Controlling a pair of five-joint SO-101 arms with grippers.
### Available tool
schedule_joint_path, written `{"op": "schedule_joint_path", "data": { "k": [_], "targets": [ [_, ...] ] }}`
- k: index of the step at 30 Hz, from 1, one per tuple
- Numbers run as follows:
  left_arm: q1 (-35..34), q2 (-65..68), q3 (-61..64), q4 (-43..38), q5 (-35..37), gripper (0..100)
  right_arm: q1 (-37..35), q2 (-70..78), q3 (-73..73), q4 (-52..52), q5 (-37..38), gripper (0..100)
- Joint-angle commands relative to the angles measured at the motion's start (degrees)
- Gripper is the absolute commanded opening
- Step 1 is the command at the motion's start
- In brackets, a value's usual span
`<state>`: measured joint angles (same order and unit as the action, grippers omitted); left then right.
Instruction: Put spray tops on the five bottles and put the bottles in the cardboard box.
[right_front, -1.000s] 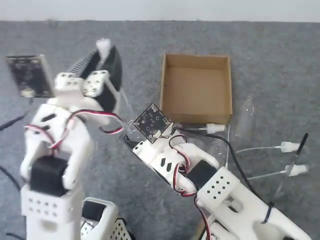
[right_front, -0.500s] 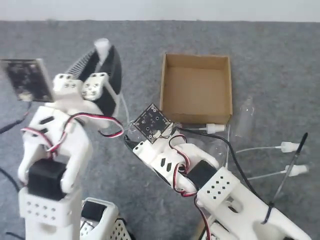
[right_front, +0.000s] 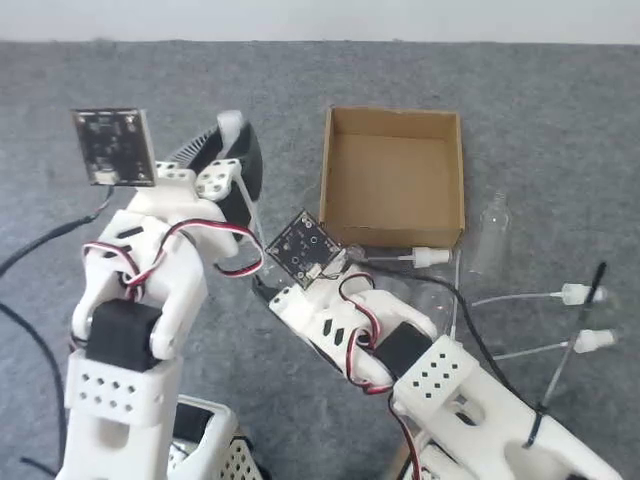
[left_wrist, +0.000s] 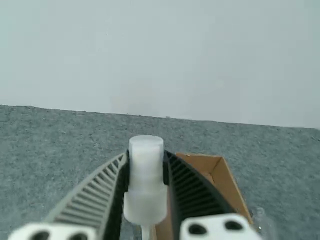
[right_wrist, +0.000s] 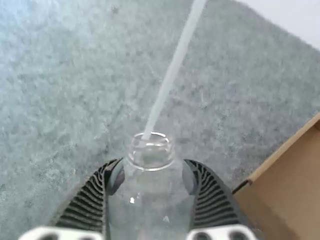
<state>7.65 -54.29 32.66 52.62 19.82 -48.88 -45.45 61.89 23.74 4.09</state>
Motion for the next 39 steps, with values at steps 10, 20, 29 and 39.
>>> {"op": "schedule_joint_path", "data": {
  "k": [10, 20, 29, 39],
  "targets": [
    [4.66, -1.32, 1.36, 2.73, -7.21, 1, 5.05, -2.33, 7.21, -26.15, -6.59, 0.6],
    [4.75, -1.32, 2.15, 4.66, -7.38, 13, 4.97, -2.33, 8.0, -26.42, -6.59, 0.6],
    [1.41, -0.53, -8.84, 11.78, -12.75, 13, 5.05, -2.33, 8.09, -26.07, -6.59, 0.6],
    [-2.73, 4.66, -1.89, 6.07, -12.57, 8, 5.05, -2.24, 8.18, -25.98, -6.59, 0.6]
  ]
}}
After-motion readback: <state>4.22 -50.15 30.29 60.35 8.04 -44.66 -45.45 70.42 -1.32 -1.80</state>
